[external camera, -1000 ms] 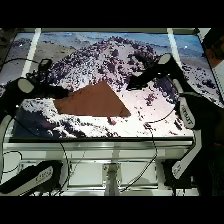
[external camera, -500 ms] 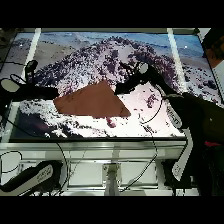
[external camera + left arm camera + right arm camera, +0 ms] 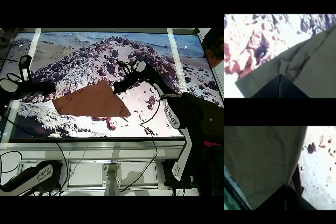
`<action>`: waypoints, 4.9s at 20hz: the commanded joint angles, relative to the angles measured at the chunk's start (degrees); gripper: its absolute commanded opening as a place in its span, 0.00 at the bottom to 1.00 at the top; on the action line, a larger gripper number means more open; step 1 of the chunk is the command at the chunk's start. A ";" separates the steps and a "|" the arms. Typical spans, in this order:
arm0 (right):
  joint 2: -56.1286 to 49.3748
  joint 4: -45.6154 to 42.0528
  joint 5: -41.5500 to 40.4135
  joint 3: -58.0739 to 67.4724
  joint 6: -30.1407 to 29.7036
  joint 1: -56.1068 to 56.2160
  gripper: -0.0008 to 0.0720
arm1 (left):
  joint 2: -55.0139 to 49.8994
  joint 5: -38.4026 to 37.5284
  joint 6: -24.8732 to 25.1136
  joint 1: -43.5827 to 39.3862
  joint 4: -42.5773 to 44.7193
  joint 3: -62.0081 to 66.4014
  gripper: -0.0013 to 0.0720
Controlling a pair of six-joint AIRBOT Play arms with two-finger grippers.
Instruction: Fold the clothes and pants, and hang the long-sleeved shirts on hangers.
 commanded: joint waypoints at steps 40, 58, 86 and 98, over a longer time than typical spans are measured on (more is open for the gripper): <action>5.51 13.07 13.00 -2.25 8.98 -15.26 0.87 | -15.12 -18.69 -11.47 17.55 -9.84 -0.94 0.76; 5.53 19.67 11.82 -2.21 8.94 -13.84 0.87 | -22.36 -5.60 -20.76 8.96 -3.19 -0.72 0.56; 5.55 7.30 -6.16 -2.08 8.79 -15.23 0.55 | -52.59 -6.78 -27.02 -7.02 -10.43 60.89 0.72; 14.27 11.63 -2.34 -25.66 3.10 -10.97 0.02 | -36.92 -31.58 -19.58 1.88 -0.74 41.22 0.02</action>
